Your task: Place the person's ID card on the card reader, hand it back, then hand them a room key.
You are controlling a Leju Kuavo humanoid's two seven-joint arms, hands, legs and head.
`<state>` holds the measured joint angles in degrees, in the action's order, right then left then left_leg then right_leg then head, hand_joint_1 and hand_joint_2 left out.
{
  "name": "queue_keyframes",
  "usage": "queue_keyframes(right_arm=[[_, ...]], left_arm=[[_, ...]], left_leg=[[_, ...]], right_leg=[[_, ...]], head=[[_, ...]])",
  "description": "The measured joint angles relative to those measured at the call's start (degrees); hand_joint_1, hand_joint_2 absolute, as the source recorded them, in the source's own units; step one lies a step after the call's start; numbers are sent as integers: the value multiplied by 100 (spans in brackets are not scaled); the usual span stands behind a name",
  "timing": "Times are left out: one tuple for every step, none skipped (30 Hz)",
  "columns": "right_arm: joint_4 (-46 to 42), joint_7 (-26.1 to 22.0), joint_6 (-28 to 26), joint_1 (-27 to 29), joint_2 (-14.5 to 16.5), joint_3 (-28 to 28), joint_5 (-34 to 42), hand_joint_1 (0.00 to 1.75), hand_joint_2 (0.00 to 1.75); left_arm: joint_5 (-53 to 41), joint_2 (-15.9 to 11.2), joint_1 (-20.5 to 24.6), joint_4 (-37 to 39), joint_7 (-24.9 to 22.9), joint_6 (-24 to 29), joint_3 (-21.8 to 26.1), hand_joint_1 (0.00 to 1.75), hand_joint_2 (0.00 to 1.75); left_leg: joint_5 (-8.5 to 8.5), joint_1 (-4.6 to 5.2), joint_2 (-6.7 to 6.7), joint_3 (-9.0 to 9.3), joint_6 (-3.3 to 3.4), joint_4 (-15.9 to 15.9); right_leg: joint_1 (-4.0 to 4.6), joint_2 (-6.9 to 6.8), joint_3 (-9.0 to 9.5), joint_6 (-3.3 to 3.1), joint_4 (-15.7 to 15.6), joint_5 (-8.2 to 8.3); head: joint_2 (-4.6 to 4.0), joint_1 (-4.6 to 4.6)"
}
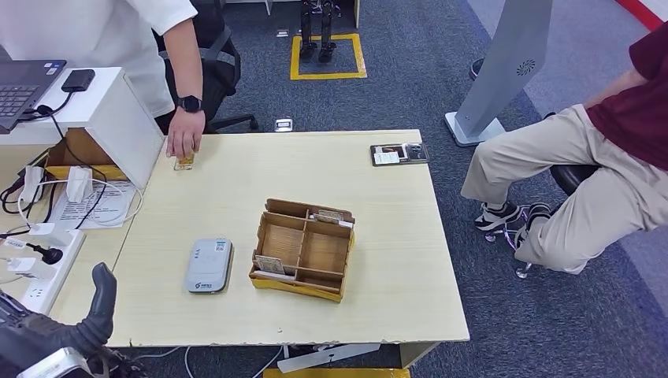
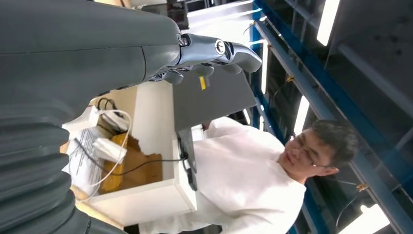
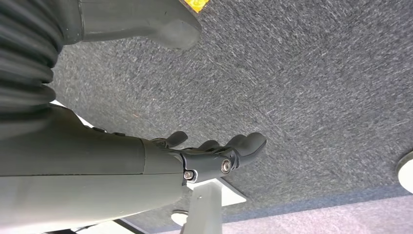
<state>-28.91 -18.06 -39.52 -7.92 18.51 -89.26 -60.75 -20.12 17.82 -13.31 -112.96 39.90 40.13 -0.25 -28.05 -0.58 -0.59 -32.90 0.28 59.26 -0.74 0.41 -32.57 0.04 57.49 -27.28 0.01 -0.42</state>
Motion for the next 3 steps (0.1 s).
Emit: queue_keyframes(right_arm=[[-10, 3, 0, 0, 3, -1, 27, 0, 175], [-21, 5, 0, 1, 5, -1, 50, 0, 175], [-27, 6, 0, 1, 6, -1, 60, 0, 175]], left_arm=[[20, 1, -17, 4, -21, -1, -50, 0, 175], [20, 1, -27, 10, -44, -3, -102, 0, 175], [18, 1, -31, 14, -57, -4, -127, 0, 175]], left_leg=[[0, 0, 0, 0, 0, 0], [0, 0, 0, -1, 0, 0], [0, 0, 0, -1, 0, 0]], right_leg=[[0, -1, 0, 0, 0, 0], [0, -1, 0, 0, 0, 0], [0, -1, 0, 0, 0, 0]], head=[[-1, 0], [-1, 0], [-1, 0]])
